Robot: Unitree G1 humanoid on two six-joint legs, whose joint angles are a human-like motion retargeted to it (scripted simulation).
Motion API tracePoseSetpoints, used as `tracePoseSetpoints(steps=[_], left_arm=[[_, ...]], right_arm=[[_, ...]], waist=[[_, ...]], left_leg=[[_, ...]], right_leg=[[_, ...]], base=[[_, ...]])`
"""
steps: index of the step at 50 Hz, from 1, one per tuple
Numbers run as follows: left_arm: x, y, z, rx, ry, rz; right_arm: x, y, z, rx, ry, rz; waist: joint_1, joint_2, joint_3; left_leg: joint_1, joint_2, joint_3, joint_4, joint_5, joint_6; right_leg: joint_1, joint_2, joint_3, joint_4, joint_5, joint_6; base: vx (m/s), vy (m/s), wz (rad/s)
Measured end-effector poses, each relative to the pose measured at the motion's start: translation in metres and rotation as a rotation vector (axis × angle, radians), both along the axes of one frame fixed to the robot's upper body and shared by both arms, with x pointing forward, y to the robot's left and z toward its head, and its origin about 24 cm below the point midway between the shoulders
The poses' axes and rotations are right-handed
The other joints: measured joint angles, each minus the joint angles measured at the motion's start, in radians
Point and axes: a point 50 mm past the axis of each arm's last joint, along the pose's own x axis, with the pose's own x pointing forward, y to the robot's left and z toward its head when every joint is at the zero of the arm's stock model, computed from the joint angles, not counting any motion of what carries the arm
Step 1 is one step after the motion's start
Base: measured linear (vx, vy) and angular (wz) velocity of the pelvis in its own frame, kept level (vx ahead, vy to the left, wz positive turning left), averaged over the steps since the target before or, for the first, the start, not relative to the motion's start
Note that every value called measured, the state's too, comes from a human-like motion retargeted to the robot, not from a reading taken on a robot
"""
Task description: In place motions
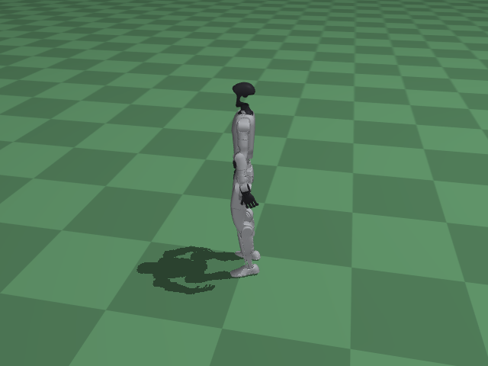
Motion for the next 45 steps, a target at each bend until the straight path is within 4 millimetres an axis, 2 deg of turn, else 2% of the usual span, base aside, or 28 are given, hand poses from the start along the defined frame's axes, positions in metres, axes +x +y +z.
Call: tracePoseSetpoints(steps=[5, 8, 10, 13, 14, 15, 17, 20, 24, 27, 30, 34, 37, 38, 40, 42, 43, 45], left_arm=[[0.001, -0.011, -0.001, -0.008, 0.026, -0.013], [0.012, -0.021, -0.003, -0.031, 0.007, 0.010], [0.027, -0.032, -0.005, -0.049, -0.020, 0.029], [0.068, -0.055, -0.006, -0.104, -0.153, 0.056], [0.085, -0.062, -0.005, -0.125, -0.212, 0.058], [0.103, -0.069, -0.003, -0.147, -0.273, 0.058], [0.140, -0.078, 0.003, -0.181, -0.396, 0.039], [0.188, -0.085, 0.017, -0.201, -0.561, -0.002], [0.230, -0.090, 0.035, -0.193, -0.726, -0.023], [0.245, -0.090, 0.043, -0.187, -0.786, -0.022], [0.244, -0.089, 0.042, -0.184, -0.773, -0.039], [0.217, -0.084, 0.029, -0.185, -0.670, -0.080], [0.181, -0.084, 0.014, -0.186, -0.554, -0.081], [0.167, -0.084, 0.009, -0.187, -0.508, -0.074], [0.136, -0.085, 0.001, -0.197, -0.415, -0.061], [0.105, -0.086, -0.005, -0.211, -0.314, -0.052], [0.090, -0.087, -0.007, -0.213, -0.266, -0.042], [0.066, -0.086, -0.009, -0.211, -0.188, -0.017]], right_arm=[[0.010, -0.001, -0.001, -0.034, -0.118, 0.080], [0.000, -0.008, -0.002, -0.093, -0.128, 0.072], [-0.013, -0.014, -0.002, -0.126, -0.111, 0.039], [-0.040, -0.026, 0.000, -0.172, -0.028, -0.037], [-0.051, -0.031, 0.001, -0.185, 0.012, -0.063], [-0.063, -0.035, 0.003, -0.198, 0.053, -0.090], [-0.085, -0.042, 0.008, -0.219, 0.145, -0.142], [-0.118, -0.047, 0.017, -0.241, 0.285, -0.212], [-0.153, -0.047, 0.027, -0.262, 0.399, -0.276], [-0.165, -0.047, 0.030, -0.286, 0.423, -0.311], [-0.164, -0.045, 0.029, -0.286, 0.418, -0.343], [-0.147, -0.040, 0.022, -0.236, 0.361, -0.353], [-0.127, -0.036, 0.015, -0.197, 0.287, -0.317], [-0.120, -0.035, 0.013, -0.189, 0.259, -0.296], [-0.104, -0.034, 0.009, -0.177, 0.204, -0.249], [-0.090, -0.033, 0.006, -0.162, 0.161, -0.197], [-0.083, -0.032, 0.005, -0.151, 0.142, -0.168], [-0.068, -0.029, 0.003, -0.128, 0.105, -0.115]], waist=[[-0.019, 0.006, 0.010], [-0.023, 0.016, 0.045], [-0.023, 0.028, 0.088], [-0.045, 0.054, 0.148], [-0.060, 0.063, 0.162], [-0.076, 0.070, 0.175], [-0.121, 0.076, 0.193], [-0.199, 0.077, 0.216], [-0.254, 0.090, 0.218], [-0.277, 0.092, 0.213], [-0.266, 0.086, 0.207], [-0.210, 0.066, 0.178], [-0.161, 0.051, 0.145], [-0.149, 0.049, 0.132], [-0.122, 0.044, 0.110], [-0.104, 0.027, 0.087], [-0.088, 0.019, 0.073], [-0.061, 0.002, 0.045]], left_leg=[[0.029, 0.007, 0.017, -0.038, 0.011, 0.000], [0.044, 0.023, 0.019, -0.033, 0.014, 0.006], [0.065, 0.044, 0.035, -0.029, 0.018, 0.007], [0.085, 0.075, 0.054, -0.025, 0.027, 0.008], [0.087, 0.084, 0.056, -0.025, 0.031, 0.008], [0.089, 0.092, 0.059, -0.025, 0.036, 0.008], [0.084, 0.100, 0.069, -0.023, 0.038, 0.011], [0.077, 0.117, 0.064, -0.020, 0.044, 0.017], [0.056, 0.147, 0.063, -0.014, 0.049, 0.025], [0.049, 0.155, 0.076, -0.010, 0.049, 0.029], [0.061, 0.151, 0.092, -0.015, 0.048, 0.028], [0.091, 0.124, 0.136, -0.029, 0.039, 0.020], [0.108, 0.093, 0.149, -0.035, 0.025, 0.023], [0.110, 0.084, 0.148, -0.034, 0.018, 0.024], [0.117, 0.067, 0.149, -0.030, 0.003, 0.027], [0.125, 0.038, 0.138, -0.030, -0.008, 0.030], [0.128, 0.028, 0.144, -0.031, -0.014, 0.030], [0.120, 0.007, 0.153, -0.033, -0.020, 0.031]], right_leg=[[-0.054, -0.014, 0.033, 0.122, -0.037, 0.007], [-0.102, -0.019, 0.055, 0.259, -0.019, -0.020], [-0.143, -0.023, 0.074, 0.388, 0.058, -0.049], [-0.250, -0.037, 0.106, 0.607, 0.248, -0.103], [-0.290, -0.037, 0.115, 0.674, 0.273, -0.112], [-0.332, -0.038, 0.124, 0.743, 0.278, -0.115], [-0.415, -0.097, 0.081, 0.896, 0.229, -0.137], [-0.545, -0.132, 0.087, 1.077, 0.203, -0.142], [-0.658, -0.114, 0.117, 1.178, 0.200, -0.120], [-0.664, -0.112, 0.117, 1.162, 0.216, -0.117], [-0.599, -0.082, 0.142, 1.061, 0.256, -0.092], [-0.427, -0.033, 0.172, 0.802, 0.318, -0.047], [-0.269, 0.029, 0.243, 0.521, 0.357, 0.009], [-0.218, 0.047, 0.271, 0.426, 0.310, 0.024], [-0.113, 0.029, 0.206, 0.269, 0.146, 0.031], [-0.039, 0.010, 0.081, 0.128, 0.061, -0.007], [-0.023, 0.015, 0.080, 0.073, 0.052, -0.017], [-0.010, 0.013, 0.096, -0.007, 0.083, 0.006]], base=[[0.02, 0.16, -0.30], [-0.01, 0.17, -0.44], [-0.10, 0.15, -0.42], [-0.15, 0.14, -0.21], [-0.13, 0.17, 0.02], [-0.13, 0.17, 0.13], [-0.14, 0.12, 0.31], [-0.08, 0.03, 0.53], [0.00, -0.02, 0.31], [0.00, 0.00, 0.00], [0.02, -0.02, -0.33], [0.09, -0.04, -0.61], [0.15, -0.05, -0.53], [0.16, -0.07, -0.36], [0.15, -0.05, -0.28], [0.16, -0.07, -0.19], [0.15, -0.11, -0.40], [0.11, -0.14, -0.48]])
